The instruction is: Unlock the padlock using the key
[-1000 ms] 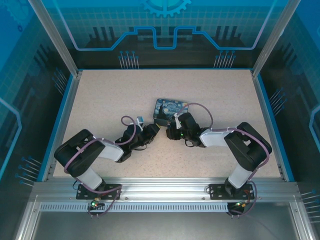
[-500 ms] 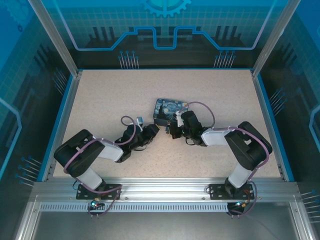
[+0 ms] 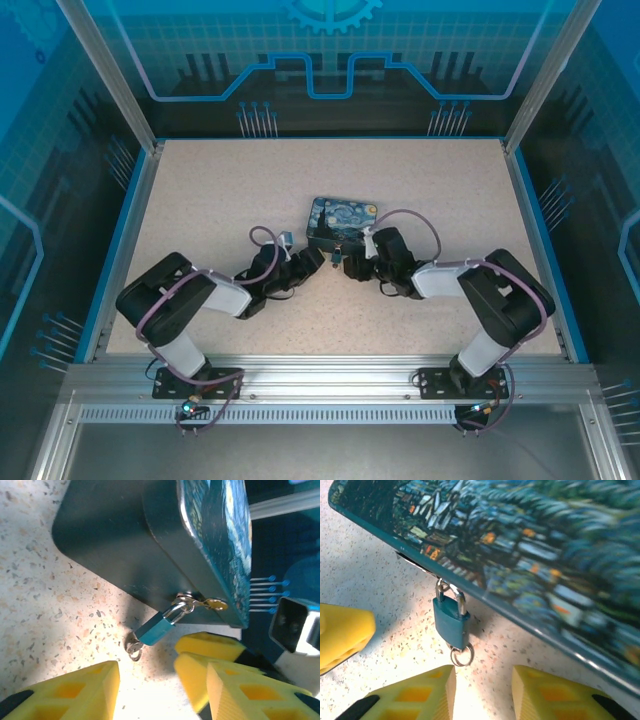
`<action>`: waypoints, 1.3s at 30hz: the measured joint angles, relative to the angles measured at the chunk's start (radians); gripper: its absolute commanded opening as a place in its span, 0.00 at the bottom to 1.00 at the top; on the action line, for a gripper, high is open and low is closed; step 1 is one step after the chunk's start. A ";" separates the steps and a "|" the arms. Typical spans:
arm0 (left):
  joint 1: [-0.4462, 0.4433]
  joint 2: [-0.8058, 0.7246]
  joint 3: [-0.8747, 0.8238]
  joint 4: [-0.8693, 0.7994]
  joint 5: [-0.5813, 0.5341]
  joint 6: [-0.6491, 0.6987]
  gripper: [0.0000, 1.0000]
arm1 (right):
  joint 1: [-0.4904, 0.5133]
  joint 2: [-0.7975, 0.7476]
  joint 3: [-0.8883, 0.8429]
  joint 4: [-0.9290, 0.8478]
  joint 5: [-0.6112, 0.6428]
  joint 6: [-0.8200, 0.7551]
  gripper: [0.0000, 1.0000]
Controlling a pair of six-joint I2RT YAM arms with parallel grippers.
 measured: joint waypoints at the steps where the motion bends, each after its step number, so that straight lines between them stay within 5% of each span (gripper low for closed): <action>1: -0.002 0.001 0.007 -0.011 0.001 0.016 0.54 | -0.006 -0.015 -0.009 0.000 -0.001 0.003 0.40; 13: -0.031 0.051 0.090 -0.074 0.001 0.199 0.64 | -0.090 -0.221 -0.081 -0.019 -0.020 0.000 0.47; 39: -0.031 0.191 0.216 -0.056 0.018 0.306 0.63 | -0.152 -0.411 -0.161 -0.110 -0.004 -0.006 0.49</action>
